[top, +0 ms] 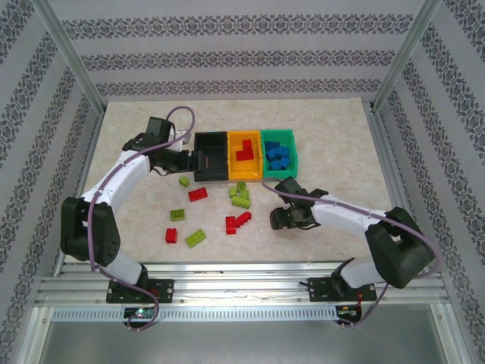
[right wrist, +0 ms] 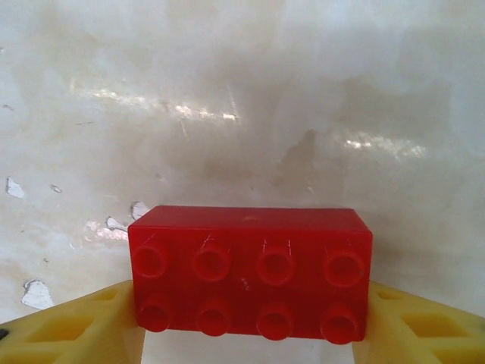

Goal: Sort the legos into containers by color
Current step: Pick up the lego from the bottom-center of the table, then place the lego in the container.

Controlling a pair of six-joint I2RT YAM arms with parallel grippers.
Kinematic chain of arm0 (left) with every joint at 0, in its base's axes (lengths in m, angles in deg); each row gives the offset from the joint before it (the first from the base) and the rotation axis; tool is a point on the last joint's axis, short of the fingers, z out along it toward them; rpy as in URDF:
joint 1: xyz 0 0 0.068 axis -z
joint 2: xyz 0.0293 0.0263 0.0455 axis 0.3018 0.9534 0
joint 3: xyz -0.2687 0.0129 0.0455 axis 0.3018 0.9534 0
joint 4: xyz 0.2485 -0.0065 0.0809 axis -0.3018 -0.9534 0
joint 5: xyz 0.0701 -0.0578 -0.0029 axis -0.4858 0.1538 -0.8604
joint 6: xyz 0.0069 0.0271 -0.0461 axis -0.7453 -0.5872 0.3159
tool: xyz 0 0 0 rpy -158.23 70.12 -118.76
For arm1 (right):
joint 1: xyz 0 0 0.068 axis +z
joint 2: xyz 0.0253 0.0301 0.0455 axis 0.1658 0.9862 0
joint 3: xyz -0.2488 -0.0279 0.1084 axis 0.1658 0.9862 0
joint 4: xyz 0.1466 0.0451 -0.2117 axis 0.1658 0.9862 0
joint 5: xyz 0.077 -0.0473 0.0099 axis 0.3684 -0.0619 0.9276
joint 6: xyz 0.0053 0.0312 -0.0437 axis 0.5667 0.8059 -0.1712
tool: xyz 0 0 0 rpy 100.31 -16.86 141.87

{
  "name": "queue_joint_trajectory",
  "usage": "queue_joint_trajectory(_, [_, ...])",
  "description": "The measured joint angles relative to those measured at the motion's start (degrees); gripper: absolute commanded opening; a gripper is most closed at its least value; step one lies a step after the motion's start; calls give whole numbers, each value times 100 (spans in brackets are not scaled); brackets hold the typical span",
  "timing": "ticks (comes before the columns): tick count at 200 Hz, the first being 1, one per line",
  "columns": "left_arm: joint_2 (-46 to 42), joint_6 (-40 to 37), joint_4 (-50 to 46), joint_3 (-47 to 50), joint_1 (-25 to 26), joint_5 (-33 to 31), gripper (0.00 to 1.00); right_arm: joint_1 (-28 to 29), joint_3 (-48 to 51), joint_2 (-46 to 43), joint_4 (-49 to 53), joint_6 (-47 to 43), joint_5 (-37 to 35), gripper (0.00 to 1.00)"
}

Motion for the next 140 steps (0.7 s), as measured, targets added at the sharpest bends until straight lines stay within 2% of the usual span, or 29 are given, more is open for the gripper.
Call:
queue_joint_trajectory(73, [-2,2,0,4,2,7,80,59,-898,120,70,-302,-4,59])
queue_joint_trajectory(107, [-2,2,0,4,2,4,80,9,-2041,640,-37,-507,17,60])
queue_joint_trajectory(140, [-2,0,0,4,24,-2,80,-177,-3368,1606,-179,-739,125,62])
